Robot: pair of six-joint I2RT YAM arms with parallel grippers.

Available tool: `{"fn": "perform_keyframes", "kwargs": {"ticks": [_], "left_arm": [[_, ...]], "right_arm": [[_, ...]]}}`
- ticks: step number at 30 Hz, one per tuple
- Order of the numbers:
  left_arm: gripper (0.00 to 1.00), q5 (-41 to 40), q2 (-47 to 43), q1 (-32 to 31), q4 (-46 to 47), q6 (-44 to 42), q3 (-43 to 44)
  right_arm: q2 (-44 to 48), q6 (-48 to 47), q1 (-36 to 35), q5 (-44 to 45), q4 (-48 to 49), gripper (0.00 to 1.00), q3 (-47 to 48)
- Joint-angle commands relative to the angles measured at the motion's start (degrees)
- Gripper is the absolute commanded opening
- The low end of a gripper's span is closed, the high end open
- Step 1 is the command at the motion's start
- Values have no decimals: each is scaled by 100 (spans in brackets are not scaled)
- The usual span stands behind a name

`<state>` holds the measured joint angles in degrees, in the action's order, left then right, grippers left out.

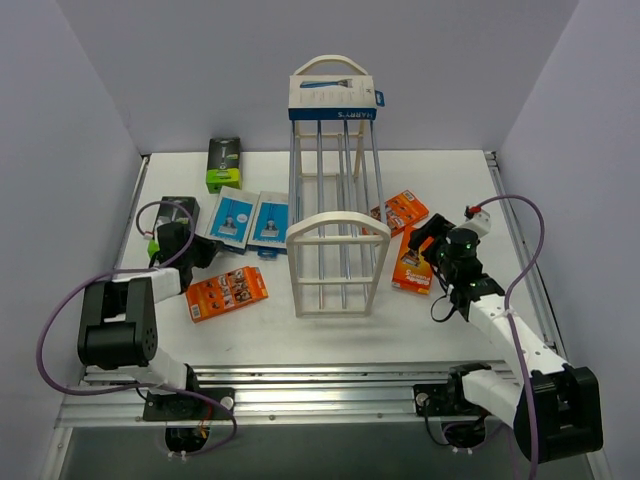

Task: Place and organize the shaving razors onto the shelf
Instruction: Grab a shaving razor with the left arm, then pass the shaving razor from the left arm to the right

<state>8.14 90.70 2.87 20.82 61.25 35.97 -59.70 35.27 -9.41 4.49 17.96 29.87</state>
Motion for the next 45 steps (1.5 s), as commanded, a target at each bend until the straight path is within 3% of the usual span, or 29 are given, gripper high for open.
{"fn": "perform_keyframes", "kwargs": {"ticks": [1,16,19,28,35,45], "left_arm": [[2,21,-508,29,-341,-157,42],[2,-909,-2837,38,-3381,-1669,1175],[2,-972,-3171,55,-3575,-1783,1299],[2,-814,-3725,108,-3927,-1564,1729],[2,-832,-4077,117,-4191,-1327,2633],[2,-656,-4104,126,-4306,-1028,3232]], "right_arm": [[257,-143,27,140,-38,74,37],[758,-178,9,52,-495,72,300],[934,-301,-34,-45,-565,66,344],[1171,-538,-219,-132,-1101,66,1002],[1382,-714,-640,25,-1110,63,1504],[1004,-715,-931,79,-1250,64,2804]]}}
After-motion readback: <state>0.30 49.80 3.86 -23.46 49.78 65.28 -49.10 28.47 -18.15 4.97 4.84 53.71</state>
